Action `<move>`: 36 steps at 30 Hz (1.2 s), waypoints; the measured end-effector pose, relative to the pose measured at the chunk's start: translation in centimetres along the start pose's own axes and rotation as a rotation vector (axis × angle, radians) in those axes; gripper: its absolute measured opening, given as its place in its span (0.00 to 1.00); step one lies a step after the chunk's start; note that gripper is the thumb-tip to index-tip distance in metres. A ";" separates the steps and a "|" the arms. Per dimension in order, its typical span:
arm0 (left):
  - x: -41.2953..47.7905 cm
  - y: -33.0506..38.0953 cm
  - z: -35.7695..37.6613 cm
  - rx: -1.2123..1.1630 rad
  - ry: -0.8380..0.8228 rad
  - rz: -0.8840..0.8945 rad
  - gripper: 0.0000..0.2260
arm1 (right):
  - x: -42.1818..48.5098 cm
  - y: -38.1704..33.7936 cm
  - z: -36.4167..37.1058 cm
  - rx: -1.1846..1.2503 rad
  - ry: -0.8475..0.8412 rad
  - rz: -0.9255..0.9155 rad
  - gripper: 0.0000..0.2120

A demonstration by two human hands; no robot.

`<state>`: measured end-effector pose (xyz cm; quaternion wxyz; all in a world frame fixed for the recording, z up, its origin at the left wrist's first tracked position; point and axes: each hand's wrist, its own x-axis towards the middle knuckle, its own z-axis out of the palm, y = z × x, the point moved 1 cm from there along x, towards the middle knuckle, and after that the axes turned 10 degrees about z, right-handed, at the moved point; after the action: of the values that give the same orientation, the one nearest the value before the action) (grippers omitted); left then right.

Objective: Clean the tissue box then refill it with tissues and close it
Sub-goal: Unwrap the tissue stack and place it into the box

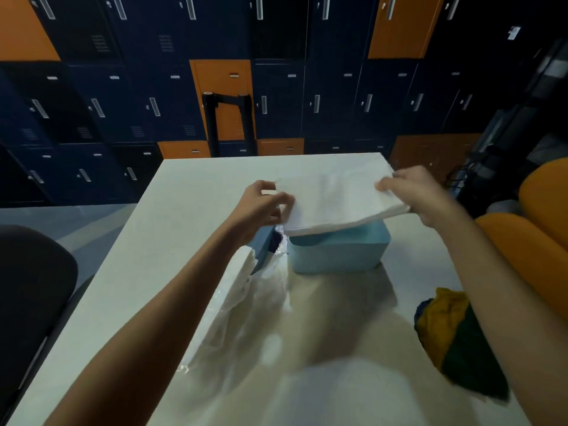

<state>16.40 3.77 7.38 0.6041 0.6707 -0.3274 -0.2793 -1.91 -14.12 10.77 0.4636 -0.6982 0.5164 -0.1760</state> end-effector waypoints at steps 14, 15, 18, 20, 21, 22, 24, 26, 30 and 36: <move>3.3 -3.1 5.2 1.205 -0.088 0.213 0.16 | 3.6 4.1 4.7 -0.703 0.175 -0.010 0.08; 3.2 -3.3 5.3 1.257 -0.099 0.212 0.17 | 3.7 4.3 4.8 -0.730 0.169 -0.007 0.08; 3.3 -3.9 5.5 1.381 -0.146 0.214 0.16 | 4.2 4.9 5.3 -0.848 0.159 -0.014 0.09; 3.6 -4.5 5.4 1.433 -0.169 0.213 0.14 | 4.5 5.1 5.6 -0.924 0.161 -0.023 0.11; 3.7 -4.7 5.4 1.462 -0.181 0.218 0.13 | 4.5 5.2 5.7 -0.968 0.157 -0.033 0.12; 3.8 -4.9 5.4 1.495 -0.196 0.223 0.12 | 4.7 5.3 5.9 -1.011 0.145 -0.039 0.12; 3.8 -5.2 5.4 1.560 -0.233 0.234 0.13 | 4.9 5.4 6.1 -1.088 0.104 -0.025 0.14; 3.7 -5.1 5.4 1.621 -0.246 0.267 0.14 | 4.9 5.3 6.1 -1.142 0.080 -0.011 0.15; 4.1 -3.8 6.1 1.685 -0.188 0.476 0.10 | 4.5 4.1 5.4 -1.164 0.294 -0.168 0.14; 4.6 -4.6 8.7 1.413 -0.513 0.370 0.10 | 4.6 3.5 7.0 -1.048 -0.057 -0.192 0.12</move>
<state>13.06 -5.00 1.96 -0.0251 0.7458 -0.6642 -0.0453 3.07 -15.10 3.28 0.0484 -0.8847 0.4561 0.0831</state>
